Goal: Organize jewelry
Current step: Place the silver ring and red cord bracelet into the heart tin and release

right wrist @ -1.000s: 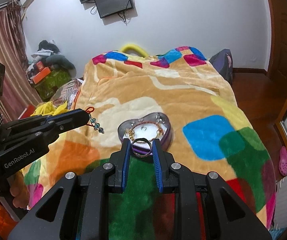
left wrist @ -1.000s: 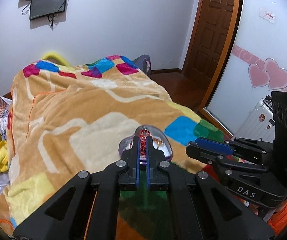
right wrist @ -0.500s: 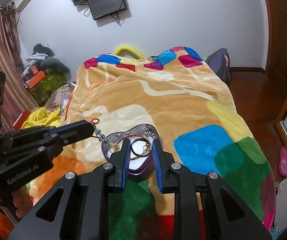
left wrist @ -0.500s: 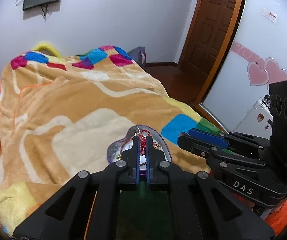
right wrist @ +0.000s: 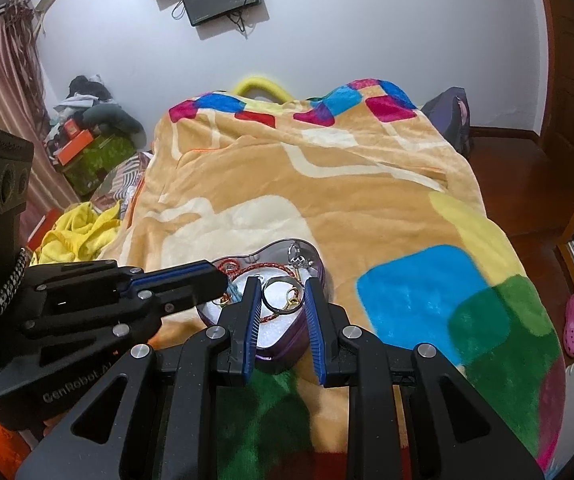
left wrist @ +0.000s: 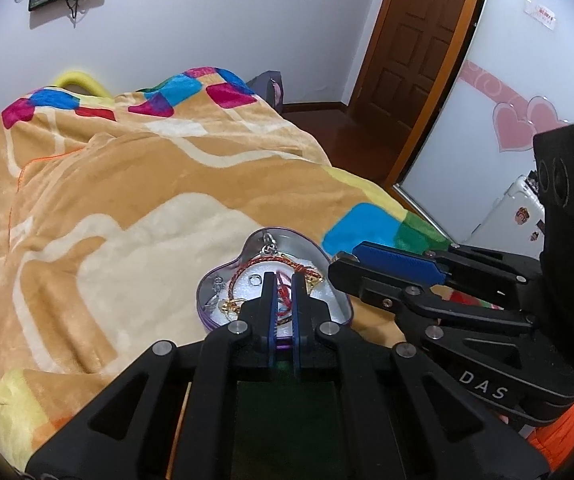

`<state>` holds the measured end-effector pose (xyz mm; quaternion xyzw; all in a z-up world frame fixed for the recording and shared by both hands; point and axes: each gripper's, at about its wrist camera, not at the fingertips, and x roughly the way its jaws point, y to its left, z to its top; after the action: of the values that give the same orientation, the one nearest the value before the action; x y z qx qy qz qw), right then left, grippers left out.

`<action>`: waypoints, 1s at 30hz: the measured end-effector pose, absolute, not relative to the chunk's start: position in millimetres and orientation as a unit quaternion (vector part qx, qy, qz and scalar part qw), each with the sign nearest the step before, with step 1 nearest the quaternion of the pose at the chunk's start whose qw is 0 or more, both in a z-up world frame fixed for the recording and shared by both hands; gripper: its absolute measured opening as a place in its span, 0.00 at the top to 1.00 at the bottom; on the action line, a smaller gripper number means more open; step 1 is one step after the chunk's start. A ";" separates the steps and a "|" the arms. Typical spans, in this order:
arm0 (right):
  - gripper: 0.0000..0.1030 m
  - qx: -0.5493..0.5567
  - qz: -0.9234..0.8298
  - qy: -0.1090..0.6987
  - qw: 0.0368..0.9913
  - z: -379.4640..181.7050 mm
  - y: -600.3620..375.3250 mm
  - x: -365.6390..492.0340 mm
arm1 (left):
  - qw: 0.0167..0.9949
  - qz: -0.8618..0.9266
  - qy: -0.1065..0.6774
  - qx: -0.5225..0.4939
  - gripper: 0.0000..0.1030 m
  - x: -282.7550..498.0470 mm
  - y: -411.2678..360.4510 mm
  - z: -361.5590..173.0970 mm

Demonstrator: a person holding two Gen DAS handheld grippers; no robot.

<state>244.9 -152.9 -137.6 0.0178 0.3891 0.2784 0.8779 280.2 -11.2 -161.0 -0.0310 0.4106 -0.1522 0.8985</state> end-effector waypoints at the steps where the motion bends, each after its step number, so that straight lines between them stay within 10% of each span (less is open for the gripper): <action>1: 0.81 0.017 0.279 0.390 0.877 -138.1 -152.1 246.0 | 0.898 -0.151 0.411 -0.030 0.97 280.5 -11.1 -161.3; 30: 0.79 -0.019 0.284 0.426 0.859 -145.0 -130.7 254.0 | 0.918 -0.102 0.382 -0.023 0.70 259.8 15.8 -144.0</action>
<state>254.0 -130.7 -145.0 -0.0190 0.4262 0.2842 0.8586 259.8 15.8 -144.0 -0.0229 0.3822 -0.1023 0.9181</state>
